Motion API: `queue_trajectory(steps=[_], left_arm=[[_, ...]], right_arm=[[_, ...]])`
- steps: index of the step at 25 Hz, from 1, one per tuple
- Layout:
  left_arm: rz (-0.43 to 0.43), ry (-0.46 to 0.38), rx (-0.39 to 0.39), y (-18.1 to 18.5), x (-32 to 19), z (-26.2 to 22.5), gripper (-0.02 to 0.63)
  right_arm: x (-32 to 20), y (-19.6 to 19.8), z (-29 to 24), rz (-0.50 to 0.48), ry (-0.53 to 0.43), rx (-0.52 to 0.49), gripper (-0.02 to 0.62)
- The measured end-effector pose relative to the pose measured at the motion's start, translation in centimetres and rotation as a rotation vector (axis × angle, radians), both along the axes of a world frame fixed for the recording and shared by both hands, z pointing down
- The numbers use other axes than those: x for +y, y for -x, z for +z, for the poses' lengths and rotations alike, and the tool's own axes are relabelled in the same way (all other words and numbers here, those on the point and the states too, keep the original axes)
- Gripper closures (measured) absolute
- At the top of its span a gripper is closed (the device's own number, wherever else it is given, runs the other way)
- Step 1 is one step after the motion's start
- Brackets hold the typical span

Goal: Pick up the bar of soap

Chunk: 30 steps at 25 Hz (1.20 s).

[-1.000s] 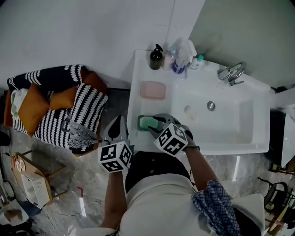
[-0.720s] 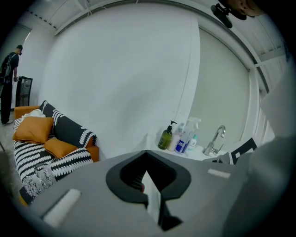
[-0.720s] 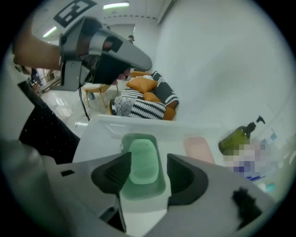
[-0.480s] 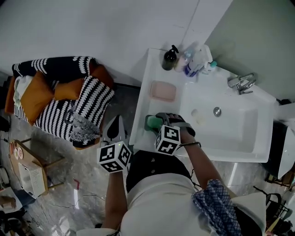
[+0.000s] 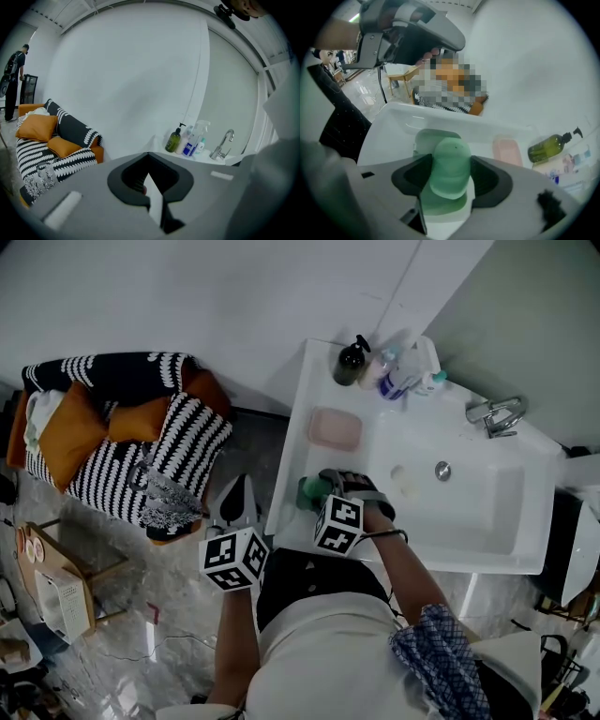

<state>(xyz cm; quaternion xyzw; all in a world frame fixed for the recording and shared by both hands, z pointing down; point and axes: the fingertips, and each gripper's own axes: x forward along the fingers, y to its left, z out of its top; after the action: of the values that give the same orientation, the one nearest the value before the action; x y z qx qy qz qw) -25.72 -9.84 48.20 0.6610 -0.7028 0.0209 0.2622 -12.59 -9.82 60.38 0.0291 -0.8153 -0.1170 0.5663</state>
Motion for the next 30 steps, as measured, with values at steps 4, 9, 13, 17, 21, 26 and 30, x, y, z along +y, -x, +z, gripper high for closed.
queue_trajectory(steps=[4,9,13,17,21,26,30], left_arm=[[0.002,0.002,0.003,-0.1,-0.2,0.2,0.598],[0.014,0.000,0.001,-0.7,-0.5,0.1,0.598],[0.022,-0.006,-0.003,-1.2,-0.7,-0.1,0.598],[0.026,-0.003,-0.004,-1.4,-0.6,-0.1,0.598],[0.039,-0.001,-0.002,-2.1,-0.6,0.0,0.598],[0.069,-0.011,-0.007,-3.2,-1.0,-0.3,0.598],[0.097,-0.013,-0.013,-4.2,-1.3,-0.6,0.598]], right_arm=[[-0.1,0.1,0.1,0.018,0.004,-0.008,0.349],[-0.2,0.2,-0.2,0.066,0.041,-0.047,0.345],[-0.2,-0.2,-0.3,0.069,0.035,-0.068,0.345],[-0.9,-0.4,-1.5,0.118,0.025,-0.122,0.345],[-1.2,-0.2,-3.1,0.160,0.045,-0.185,0.345],[-1.0,-0.8,-4.0,0.184,0.043,-0.216,0.345],[-1.1,-1.5,-4.8,0.216,0.036,-0.244,0.345]])
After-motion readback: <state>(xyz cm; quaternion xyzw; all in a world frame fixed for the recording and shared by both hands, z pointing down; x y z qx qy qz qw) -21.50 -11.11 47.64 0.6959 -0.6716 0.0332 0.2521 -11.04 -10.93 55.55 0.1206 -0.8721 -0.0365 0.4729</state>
